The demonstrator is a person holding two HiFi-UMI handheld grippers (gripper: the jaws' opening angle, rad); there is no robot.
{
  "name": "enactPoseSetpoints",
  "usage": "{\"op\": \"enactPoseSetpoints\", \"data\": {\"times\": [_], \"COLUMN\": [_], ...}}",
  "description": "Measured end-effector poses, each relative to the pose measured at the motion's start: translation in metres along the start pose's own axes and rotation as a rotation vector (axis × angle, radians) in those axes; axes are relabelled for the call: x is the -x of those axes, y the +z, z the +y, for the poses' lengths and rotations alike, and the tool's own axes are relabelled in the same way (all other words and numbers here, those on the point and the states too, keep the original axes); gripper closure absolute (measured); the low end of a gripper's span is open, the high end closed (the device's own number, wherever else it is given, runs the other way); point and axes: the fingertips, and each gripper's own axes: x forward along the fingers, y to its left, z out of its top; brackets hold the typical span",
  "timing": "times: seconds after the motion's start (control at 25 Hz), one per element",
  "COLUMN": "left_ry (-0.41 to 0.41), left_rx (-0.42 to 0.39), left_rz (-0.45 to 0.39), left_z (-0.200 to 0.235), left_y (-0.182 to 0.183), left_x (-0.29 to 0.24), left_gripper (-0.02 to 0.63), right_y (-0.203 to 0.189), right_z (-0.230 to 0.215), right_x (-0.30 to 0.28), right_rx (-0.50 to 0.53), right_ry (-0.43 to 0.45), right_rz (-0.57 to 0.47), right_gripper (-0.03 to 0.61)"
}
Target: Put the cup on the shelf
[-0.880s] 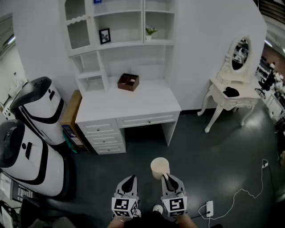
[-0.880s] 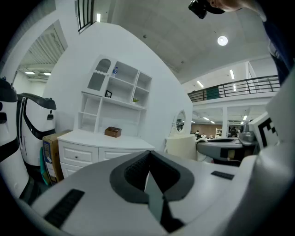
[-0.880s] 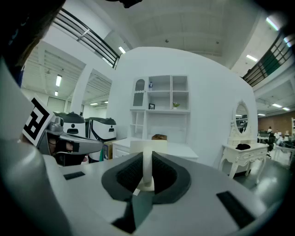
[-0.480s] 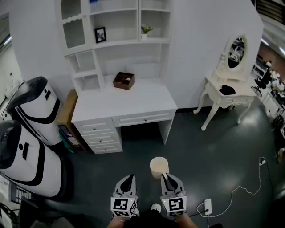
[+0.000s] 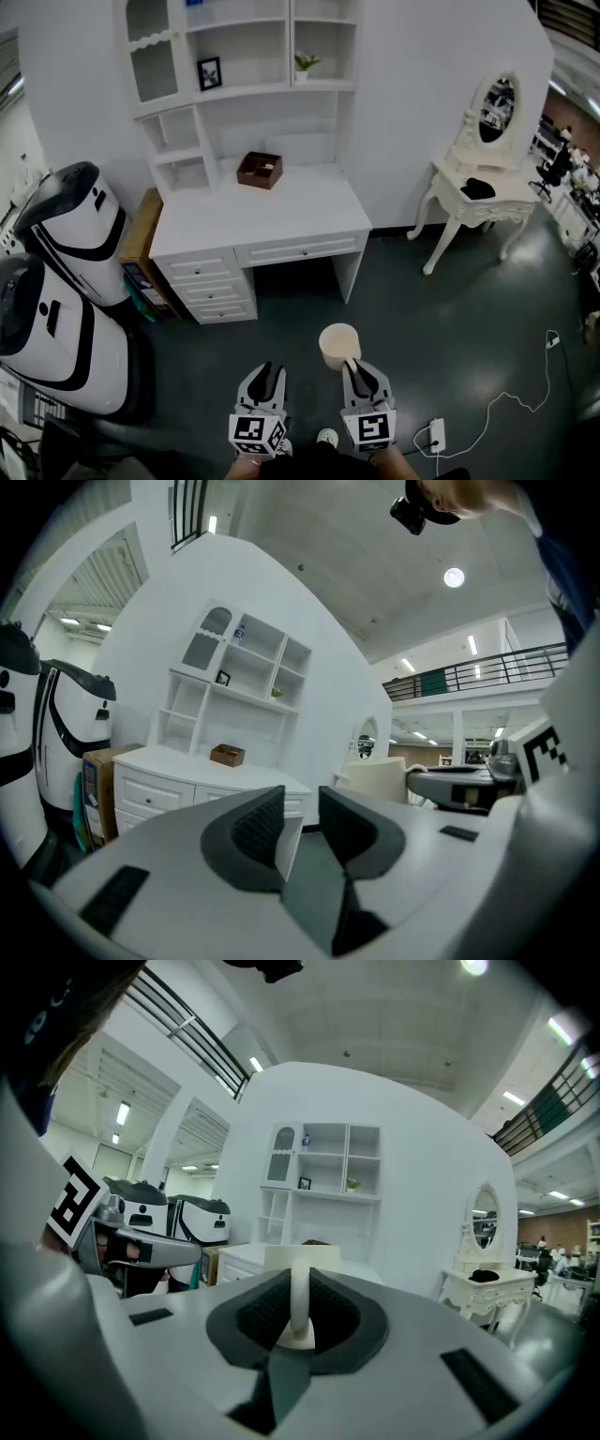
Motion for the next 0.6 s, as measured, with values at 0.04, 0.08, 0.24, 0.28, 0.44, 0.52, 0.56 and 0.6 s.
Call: {"op": "enactPoseSetpoints", "data": {"times": [0.04, 0.08, 0.24, 0.28, 0.44, 0.52, 0.56, 0.6], "left_ry": [-0.002, -0.003, -0.005, -0.002, 0.008, 0.015, 0.017, 0.019], "left_rx": [0.004, 0.007, 0.003, 0.0, -0.006, -0.003, -0.002, -0.003], "left_rz": [0.002, 0.004, 0.004, 0.003, 0.011, 0.014, 0.013, 0.011], "left_z": [0.0, -0.001, -0.005, -0.007, -0.014, -0.019, -0.022, -0.026], "left_y": [-0.001, -0.001, -0.001, -0.001, -0.003, -0.005, -0.006, -0.007], "left_x": [-0.001, -0.003, -0.008, -0.008, -0.012, -0.013, -0.014, -0.015], "left_gripper": [0.493, 0.45, 0.376, 0.376, 0.354, 0.344, 0.344, 0.344], "right_y": [0.001, 0.002, -0.001, -0.002, -0.004, -0.004, -0.005, -0.006], "right_z": [-0.002, -0.004, -0.013, -0.016, -0.031, -0.036, -0.039, -0.043], "right_x": [0.0, -0.001, 0.0, 0.001, 0.003, 0.004, 0.005, 0.006], "right_rx": [0.001, -0.006, -0.018, -0.019, -0.015, -0.011, -0.01, -0.009], "right_ry": [-0.002, -0.003, -0.005, -0.006, -0.012, -0.004, 0.001, 0.005], "right_rz": [-0.005, -0.009, -0.01, -0.009, -0.02, -0.025, -0.023, -0.021], "right_gripper": [0.529, 0.529, 0.528, 0.528, 0.528, 0.528, 0.529, 0.528]}}
